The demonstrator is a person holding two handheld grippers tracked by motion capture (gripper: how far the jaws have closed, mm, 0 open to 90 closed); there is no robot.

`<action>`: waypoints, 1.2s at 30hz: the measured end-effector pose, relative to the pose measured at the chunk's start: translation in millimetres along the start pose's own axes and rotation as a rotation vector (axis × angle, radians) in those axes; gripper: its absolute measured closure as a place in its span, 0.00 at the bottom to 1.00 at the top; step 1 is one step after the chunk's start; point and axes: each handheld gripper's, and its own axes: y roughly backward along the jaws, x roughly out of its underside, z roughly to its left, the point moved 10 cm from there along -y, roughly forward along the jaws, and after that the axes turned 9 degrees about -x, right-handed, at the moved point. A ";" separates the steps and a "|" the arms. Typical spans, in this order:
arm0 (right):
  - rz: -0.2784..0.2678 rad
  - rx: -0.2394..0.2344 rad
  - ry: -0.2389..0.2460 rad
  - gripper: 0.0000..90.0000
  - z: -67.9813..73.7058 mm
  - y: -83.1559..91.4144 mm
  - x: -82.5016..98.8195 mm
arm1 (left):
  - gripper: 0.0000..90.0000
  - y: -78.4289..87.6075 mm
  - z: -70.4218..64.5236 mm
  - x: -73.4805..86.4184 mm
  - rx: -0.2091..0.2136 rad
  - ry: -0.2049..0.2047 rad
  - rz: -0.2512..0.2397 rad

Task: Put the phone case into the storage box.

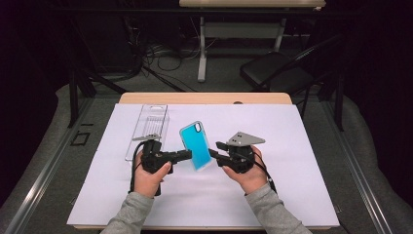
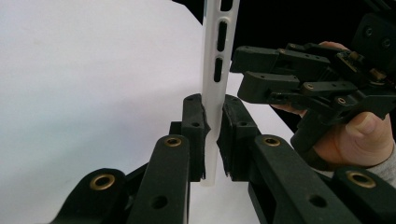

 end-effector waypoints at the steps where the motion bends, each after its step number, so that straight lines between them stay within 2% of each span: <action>1: 0.013 -0.010 -0.004 0.70 1.0 -0.3 1.0 | 0.91 0.6 0.3 -0.3 0.001 -0.001 0.000; 5: 0.028 -0.036 -0.007 0.69 2.5 0.0 1.8 | 0.91 3.1 1.7 -1.9 -0.001 -0.004 -0.002; 10: 0.040 -0.046 0.016 0.61 0.8 1.7 0.3 | 0.91 6.8 2.4 -3.9 0.003 -0.008 0.002; 14: 0.030 -0.046 0.026 0.56 -2.6 3.2 -1.3 | 0.91 9.5 2.4 -5.4 0.009 -0.023 0.003; 19: 0.046 -0.067 0.007 0.51 -3.0 3.9 0.6 | 0.91 11.8 2.3 -5.9 0.009 -0.042 0.014; 22: 0.052 -0.081 0.019 0.46 -1.6 3.6 0.7 | 0.91 13.0 2.4 -6.0 0.007 -0.056 0.020; 27: 0.060 -0.093 0.029 0.43 -0.4 3.7 0.6 | 0.91 15.2 0.6 -6.8 0.014 -0.079 0.025; 36: 0.077 -0.139 -0.025 0.32 0.1 5.6 2.0 | 0.91 17.9 -3.1 -6.4 0.042 -0.104 0.041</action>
